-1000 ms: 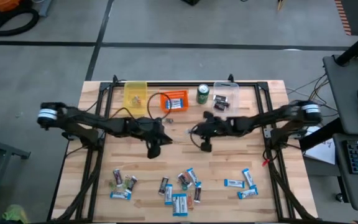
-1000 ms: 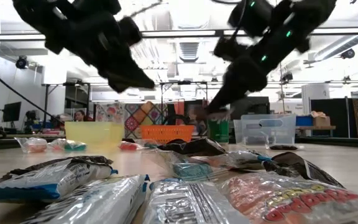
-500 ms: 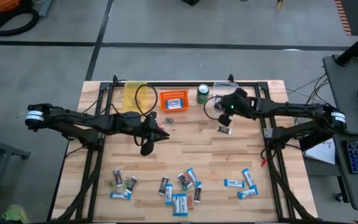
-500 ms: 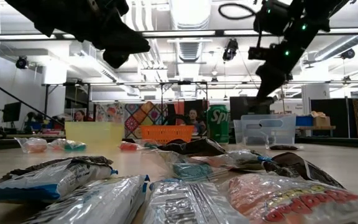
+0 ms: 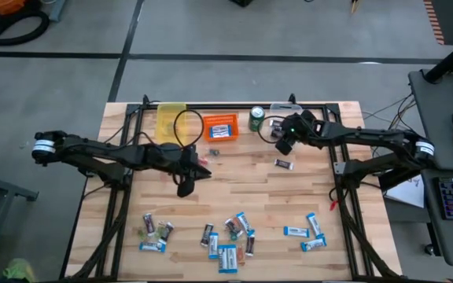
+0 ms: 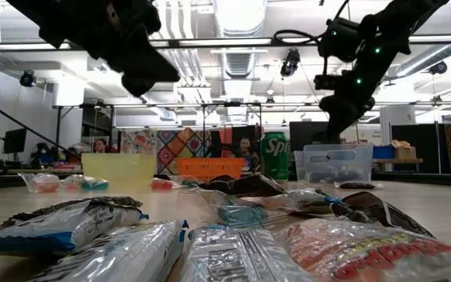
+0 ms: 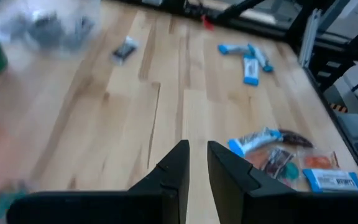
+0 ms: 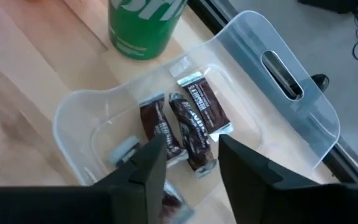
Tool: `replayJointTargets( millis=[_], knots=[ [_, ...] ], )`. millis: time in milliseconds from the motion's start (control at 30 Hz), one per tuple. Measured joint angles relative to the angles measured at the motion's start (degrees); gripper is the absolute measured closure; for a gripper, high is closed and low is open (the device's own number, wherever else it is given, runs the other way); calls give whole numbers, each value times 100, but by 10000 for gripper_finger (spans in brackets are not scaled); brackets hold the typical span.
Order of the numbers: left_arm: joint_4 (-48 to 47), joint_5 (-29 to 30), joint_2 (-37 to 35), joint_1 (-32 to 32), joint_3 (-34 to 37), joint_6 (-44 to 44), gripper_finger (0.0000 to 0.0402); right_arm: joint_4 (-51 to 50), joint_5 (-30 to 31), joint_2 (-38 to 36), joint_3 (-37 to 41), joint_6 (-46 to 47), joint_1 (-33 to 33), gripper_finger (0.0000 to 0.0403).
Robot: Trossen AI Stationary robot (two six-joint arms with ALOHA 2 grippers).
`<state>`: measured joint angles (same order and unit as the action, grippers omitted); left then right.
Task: Organize candy in baskets
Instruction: Put the blue gummy into the yellow bin
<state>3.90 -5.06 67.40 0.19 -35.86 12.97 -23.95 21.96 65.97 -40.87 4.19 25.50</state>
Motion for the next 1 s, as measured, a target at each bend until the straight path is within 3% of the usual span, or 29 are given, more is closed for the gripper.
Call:
replayJointTargets(
  millis=[300,433,533,633,800,1000],
  knots=[
    [-1938,349,0,2,0,1616,361,257,-743,-104,-104,290,-248,246],
    [-3378,968,0,2,0,2736,361,391,-743,-104,-105,345,-430,245],
    [-4122,1684,15,5,-1,3061,361,509,-743,-104,-105,376,-531,245],
    [-4133,2059,61,24,0,3005,361,639,-741,-104,-107,376,-614,245],
    [-4142,2160,207,123,-13,2961,359,657,-743,-104,-107,377,-654,245],
    [-4144,2299,680,341,-59,2960,325,677,-741,-104,-107,376,-652,245]
  ],
)
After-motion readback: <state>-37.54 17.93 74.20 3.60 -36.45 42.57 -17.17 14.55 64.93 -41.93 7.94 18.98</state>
